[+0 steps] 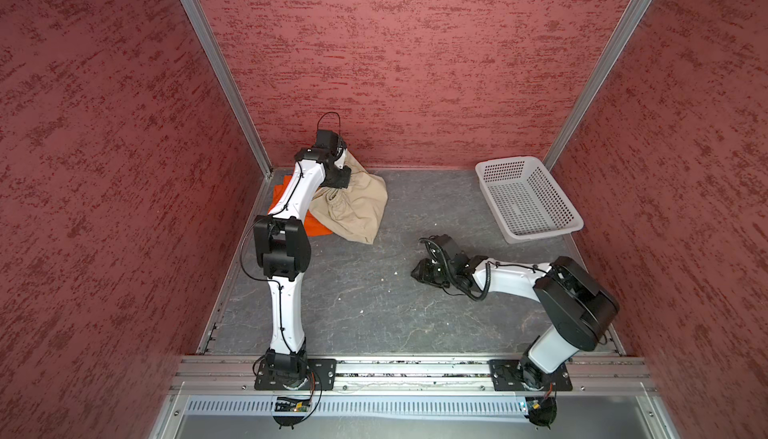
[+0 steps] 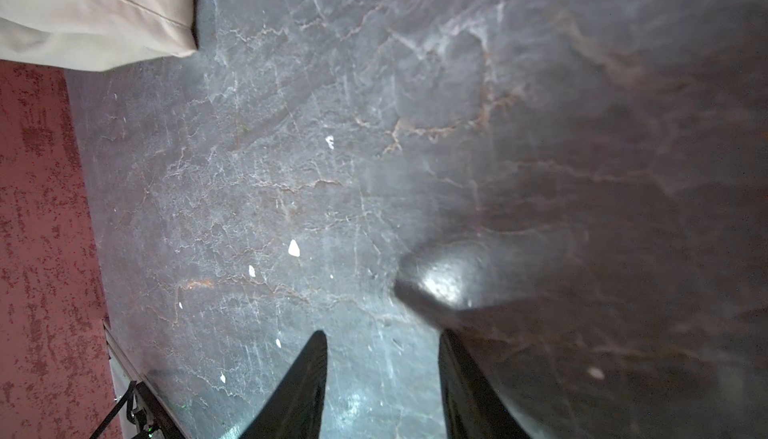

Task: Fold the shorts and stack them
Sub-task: 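Carry the beige shorts onto the orange shorts with the left gripper while the right retracts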

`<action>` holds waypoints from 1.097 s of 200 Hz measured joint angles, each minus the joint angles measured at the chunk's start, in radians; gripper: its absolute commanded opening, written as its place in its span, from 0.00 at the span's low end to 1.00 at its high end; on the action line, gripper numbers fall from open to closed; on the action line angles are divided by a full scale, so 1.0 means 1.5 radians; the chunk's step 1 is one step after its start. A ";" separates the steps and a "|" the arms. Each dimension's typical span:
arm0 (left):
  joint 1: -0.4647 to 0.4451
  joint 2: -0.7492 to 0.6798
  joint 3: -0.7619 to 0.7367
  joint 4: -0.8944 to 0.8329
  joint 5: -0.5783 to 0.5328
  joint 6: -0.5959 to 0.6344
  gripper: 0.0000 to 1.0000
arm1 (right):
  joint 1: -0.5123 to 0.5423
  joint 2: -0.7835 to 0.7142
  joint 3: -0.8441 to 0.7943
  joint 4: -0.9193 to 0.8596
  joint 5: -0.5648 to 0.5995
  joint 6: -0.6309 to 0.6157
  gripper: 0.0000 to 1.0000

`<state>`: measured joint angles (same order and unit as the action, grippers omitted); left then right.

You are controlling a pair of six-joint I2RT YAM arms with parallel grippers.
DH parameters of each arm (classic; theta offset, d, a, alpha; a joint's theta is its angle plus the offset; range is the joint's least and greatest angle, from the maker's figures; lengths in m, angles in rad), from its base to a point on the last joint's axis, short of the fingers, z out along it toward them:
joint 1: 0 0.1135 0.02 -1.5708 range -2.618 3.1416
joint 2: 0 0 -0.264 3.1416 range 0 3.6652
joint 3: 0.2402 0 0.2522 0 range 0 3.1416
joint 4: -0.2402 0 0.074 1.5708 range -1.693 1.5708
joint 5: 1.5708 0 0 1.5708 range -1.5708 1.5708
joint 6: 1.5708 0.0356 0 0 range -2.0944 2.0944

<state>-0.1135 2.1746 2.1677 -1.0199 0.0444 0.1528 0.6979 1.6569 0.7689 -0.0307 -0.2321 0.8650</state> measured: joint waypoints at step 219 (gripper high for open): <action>0.046 0.019 0.177 -0.099 0.046 0.027 0.03 | -0.001 0.031 0.025 0.022 -0.002 0.003 0.45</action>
<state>-0.0441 2.2024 2.4332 -1.1679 0.1127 0.1932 0.6964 1.7035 0.8066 0.0029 -0.2356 0.8688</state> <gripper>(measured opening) 0.120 0.453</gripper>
